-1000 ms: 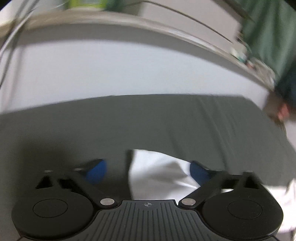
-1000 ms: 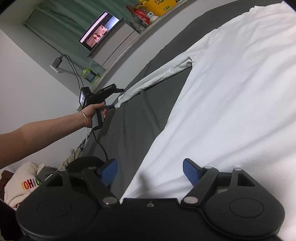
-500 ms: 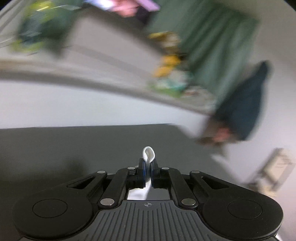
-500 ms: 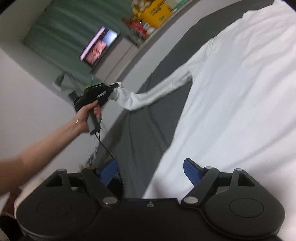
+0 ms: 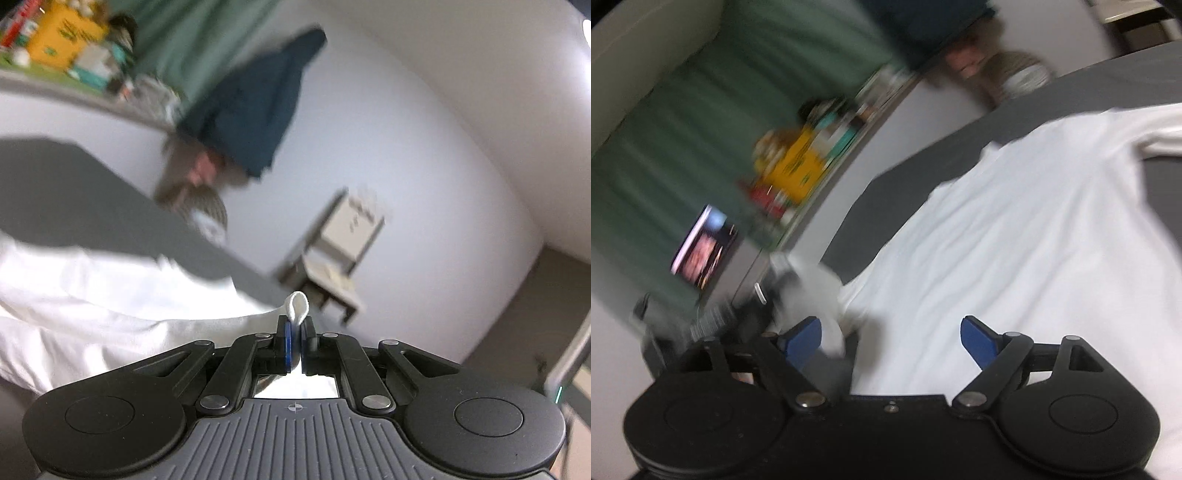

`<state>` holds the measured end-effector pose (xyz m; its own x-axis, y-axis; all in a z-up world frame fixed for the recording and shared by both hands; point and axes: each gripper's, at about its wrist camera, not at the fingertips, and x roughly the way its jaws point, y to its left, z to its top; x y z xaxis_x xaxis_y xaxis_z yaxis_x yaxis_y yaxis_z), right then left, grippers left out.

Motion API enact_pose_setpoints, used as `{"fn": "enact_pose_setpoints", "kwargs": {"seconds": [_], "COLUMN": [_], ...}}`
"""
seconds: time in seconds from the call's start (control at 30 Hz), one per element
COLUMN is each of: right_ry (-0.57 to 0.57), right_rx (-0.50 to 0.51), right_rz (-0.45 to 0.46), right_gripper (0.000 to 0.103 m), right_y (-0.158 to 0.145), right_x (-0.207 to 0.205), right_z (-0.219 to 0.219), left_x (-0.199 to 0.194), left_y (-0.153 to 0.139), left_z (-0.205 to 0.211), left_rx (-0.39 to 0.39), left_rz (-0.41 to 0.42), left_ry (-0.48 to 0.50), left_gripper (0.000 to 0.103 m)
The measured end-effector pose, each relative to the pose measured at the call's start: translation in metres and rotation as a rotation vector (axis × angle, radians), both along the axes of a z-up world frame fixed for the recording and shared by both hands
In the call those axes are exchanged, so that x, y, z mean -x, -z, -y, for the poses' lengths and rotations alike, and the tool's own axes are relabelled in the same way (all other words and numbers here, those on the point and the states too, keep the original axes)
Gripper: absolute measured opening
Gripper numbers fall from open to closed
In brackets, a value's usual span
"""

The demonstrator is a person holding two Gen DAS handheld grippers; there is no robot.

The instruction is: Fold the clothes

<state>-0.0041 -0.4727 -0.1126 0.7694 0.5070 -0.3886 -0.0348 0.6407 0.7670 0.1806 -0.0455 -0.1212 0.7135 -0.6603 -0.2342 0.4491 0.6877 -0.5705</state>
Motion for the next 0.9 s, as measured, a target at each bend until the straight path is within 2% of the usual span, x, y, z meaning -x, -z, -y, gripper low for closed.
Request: {"fn": "enact_pose_setpoints", "kwargs": {"seconds": [0.13, 0.33, 0.53, 0.63, 0.73, 0.8, 0.9], "right_ry": [0.043, 0.026, -0.026, -0.027, -0.032, -0.038, -0.041], "right_rx": [-0.085, -0.076, -0.046, -0.024, -0.044, -0.071, -0.089], "right_rz": [-0.035, -0.141, -0.204, -0.252, -0.304, -0.323, -0.336], "right_gripper": [0.086, 0.086, 0.090, 0.091, 0.091, 0.091, 0.091], "right_y": [0.010, 0.039, 0.049, 0.060, 0.073, 0.079, 0.084], "right_x": [0.001, -0.011, -0.013, -0.012, -0.013, -0.011, -0.008], "right_z": [0.027, 0.028, 0.013, 0.013, 0.014, 0.015, 0.016], "left_x": [0.019, 0.048, 0.075, 0.081, 0.090, 0.094, 0.102], "left_y": [0.025, 0.062, 0.055, 0.062, 0.069, 0.072, 0.068], "left_z": [0.023, 0.057, 0.079, 0.088, 0.094, 0.097, 0.103], "left_rx": [-0.030, -0.075, -0.174, -0.161, -0.145, -0.137, -0.163], "left_rz": [-0.050, -0.124, -0.042, -0.070, -0.095, -0.099, -0.062], "left_ry": [-0.003, -0.007, 0.096, 0.134, 0.154, 0.167, 0.194], "left_gripper": [0.004, 0.004, 0.004, 0.004, 0.004, 0.004, 0.004]}}
